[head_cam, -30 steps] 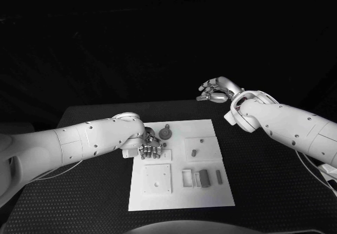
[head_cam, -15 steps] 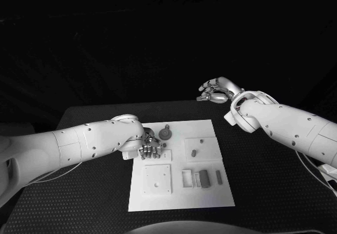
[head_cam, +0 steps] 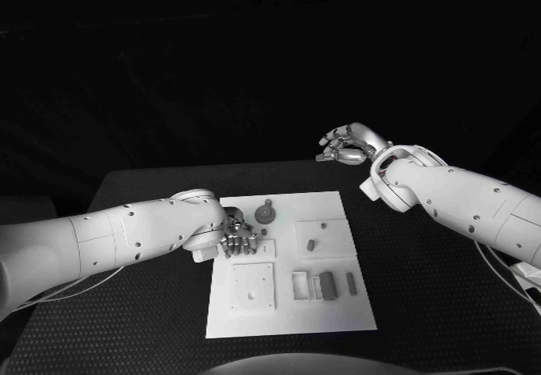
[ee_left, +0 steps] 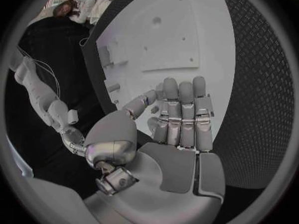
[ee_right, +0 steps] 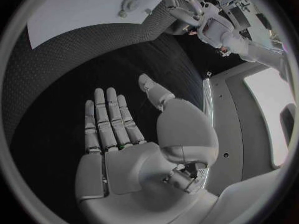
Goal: Assemble the parts on the task board
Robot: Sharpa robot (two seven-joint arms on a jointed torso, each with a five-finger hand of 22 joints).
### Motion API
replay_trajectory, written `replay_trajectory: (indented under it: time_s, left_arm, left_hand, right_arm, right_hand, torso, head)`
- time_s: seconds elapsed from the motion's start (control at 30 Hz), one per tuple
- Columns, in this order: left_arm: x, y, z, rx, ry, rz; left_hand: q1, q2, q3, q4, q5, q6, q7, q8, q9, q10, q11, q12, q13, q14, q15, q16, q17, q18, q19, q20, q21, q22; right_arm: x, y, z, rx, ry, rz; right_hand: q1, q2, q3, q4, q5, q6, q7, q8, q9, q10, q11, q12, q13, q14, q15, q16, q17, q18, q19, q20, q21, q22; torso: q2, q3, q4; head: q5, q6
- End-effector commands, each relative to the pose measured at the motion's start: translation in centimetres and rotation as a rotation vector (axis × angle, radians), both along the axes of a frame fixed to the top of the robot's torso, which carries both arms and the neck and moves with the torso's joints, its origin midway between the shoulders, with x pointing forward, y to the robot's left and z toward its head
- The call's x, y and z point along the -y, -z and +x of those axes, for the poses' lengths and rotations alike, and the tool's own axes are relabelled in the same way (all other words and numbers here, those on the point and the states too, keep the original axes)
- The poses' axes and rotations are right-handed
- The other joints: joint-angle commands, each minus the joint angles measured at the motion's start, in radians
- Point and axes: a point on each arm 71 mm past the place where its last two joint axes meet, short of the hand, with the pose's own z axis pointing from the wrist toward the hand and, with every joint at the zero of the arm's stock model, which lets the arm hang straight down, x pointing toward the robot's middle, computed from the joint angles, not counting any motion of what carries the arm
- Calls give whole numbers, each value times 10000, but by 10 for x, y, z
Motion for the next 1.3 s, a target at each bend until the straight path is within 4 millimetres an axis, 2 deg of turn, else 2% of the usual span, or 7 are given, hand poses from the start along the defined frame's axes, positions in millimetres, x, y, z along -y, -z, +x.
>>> replay_trajectory:
  time_s: [0.03,0.4,0.63,1.13,1.3]
  left_arm:
    - [-2,-2,1,499,-419,-136]
    - [-2,-8,2,1442,-965,-582]
    - [2,-7,-1,1236,-792,-601]
    - [4,-4,-5,1011,-693,-488]
    - [4,-1,-8,1028,-663,-399]
  left_hand:
    - [655,567,97,-71,62,100,-6,49,18,147,-70,-36,-11,58,-8,54,-17,-27,68,10,49,237]
    - [673,533,95,-70,38,136,-17,56,2,202,-82,-54,-36,109,-19,57,-51,-19,108,1,68,233]
    - [690,515,97,-70,-10,152,-24,56,-12,230,-88,-72,-54,135,-25,52,-78,-15,125,-4,74,229]
    - [697,528,101,-68,-51,149,-21,46,-27,240,-86,-93,-71,143,-25,41,-101,-17,126,-2,71,225]
    - [701,531,102,-69,-69,147,-20,43,-32,241,-85,-102,-78,144,-25,37,-110,-17,124,-2,69,224]
  right_arm:
    - [0,0,0,12,-117,2]
    - [1,0,-1,14,-100,-4]
    - [1,0,-1,2,-107,-7]
    - [1,0,-1,-1,-103,-8]
    - [2,0,-1,-1,-95,-11]
  right_hand:
    - [-81,-47,-32,26,-43,-69,425,58,-15,22,70,-33,-18,-15,58,-43,11,-147,-85,13,-33,13]
    - [-83,-48,-29,24,-43,-70,425,60,-19,23,70,-32,-28,-14,58,-52,22,-147,-84,11,-40,22]
    - [-85,-50,-28,23,-43,-70,425,62,-21,24,70,-31,-35,-13,59,-58,30,-148,-83,11,-45,29]
    - [-88,-53,-25,22,-43,-71,425,65,-25,25,69,-28,-45,-12,59,-68,41,-148,-82,10,-53,40]
    - [-87,-55,-24,20,-43,-71,425,66,-26,25,69,-28,-49,-12,59,-72,46,-148,-82,10,-56,43]
  torso:
    - [-1,-6,4]
    - [3,-4,3]
    - [1,-3,-13]
    - [-2,8,-5]
    - [2,0,-1]
  head:
    - [-2,-12]
    - [-3,-10]
    - [12,-31]
    - [40,-39]
    - [34,-42]
